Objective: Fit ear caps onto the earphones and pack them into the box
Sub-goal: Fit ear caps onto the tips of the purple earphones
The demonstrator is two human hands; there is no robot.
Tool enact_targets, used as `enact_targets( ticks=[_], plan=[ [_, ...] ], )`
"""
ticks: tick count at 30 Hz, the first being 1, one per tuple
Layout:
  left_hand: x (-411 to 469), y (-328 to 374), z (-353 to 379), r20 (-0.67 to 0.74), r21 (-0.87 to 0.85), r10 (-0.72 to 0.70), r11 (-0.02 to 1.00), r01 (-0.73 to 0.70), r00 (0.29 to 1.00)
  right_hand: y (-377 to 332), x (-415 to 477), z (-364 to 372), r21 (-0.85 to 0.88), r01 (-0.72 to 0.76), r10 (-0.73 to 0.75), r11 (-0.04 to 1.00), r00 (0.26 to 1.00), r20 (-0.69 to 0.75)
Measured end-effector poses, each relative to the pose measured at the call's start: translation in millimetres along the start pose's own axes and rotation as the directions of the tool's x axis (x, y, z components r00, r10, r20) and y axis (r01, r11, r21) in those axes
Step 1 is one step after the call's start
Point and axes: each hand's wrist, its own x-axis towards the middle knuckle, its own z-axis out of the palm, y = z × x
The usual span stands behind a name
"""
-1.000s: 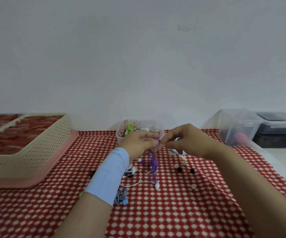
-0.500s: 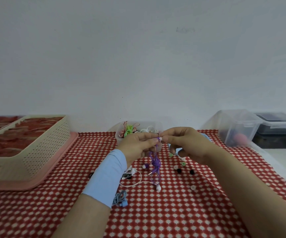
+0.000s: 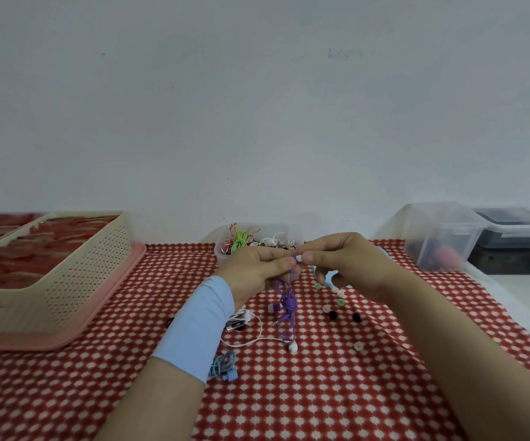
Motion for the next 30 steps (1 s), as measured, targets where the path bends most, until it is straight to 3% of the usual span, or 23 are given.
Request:
enact_targets(
  ticks=[12, 17, 25, 30],
  plan=[
    [1, -5, 4, 0.029, 0.001, 0.021, 1.0, -0.021, 0.999, 8, 6, -4, 0.112, -0.138, 0.119, 0.984, 0.98, 0.159],
    [0, -6, 7, 0.074, -0.161, 0.003, 0.987, 0.009, 0.997, 7, 5, -6, 0.146, -0.13, 0.102, 0.981, 0.977, 0.188],
    [1, -3, 5, 0.053, -0.048, 0.037, 0.998, -0.035, 0.998, 2, 3, -6, 0.1, -0.153, 0.135, 0.983, 0.977, 0.166],
    [1, -5, 6, 0.012, 0.08, 0.033, 0.996, -0.034, 0.999, -4, 2, -8, -0.034, -0.194, 0.197, 0.98, 0.971, 0.133]
  ],
)
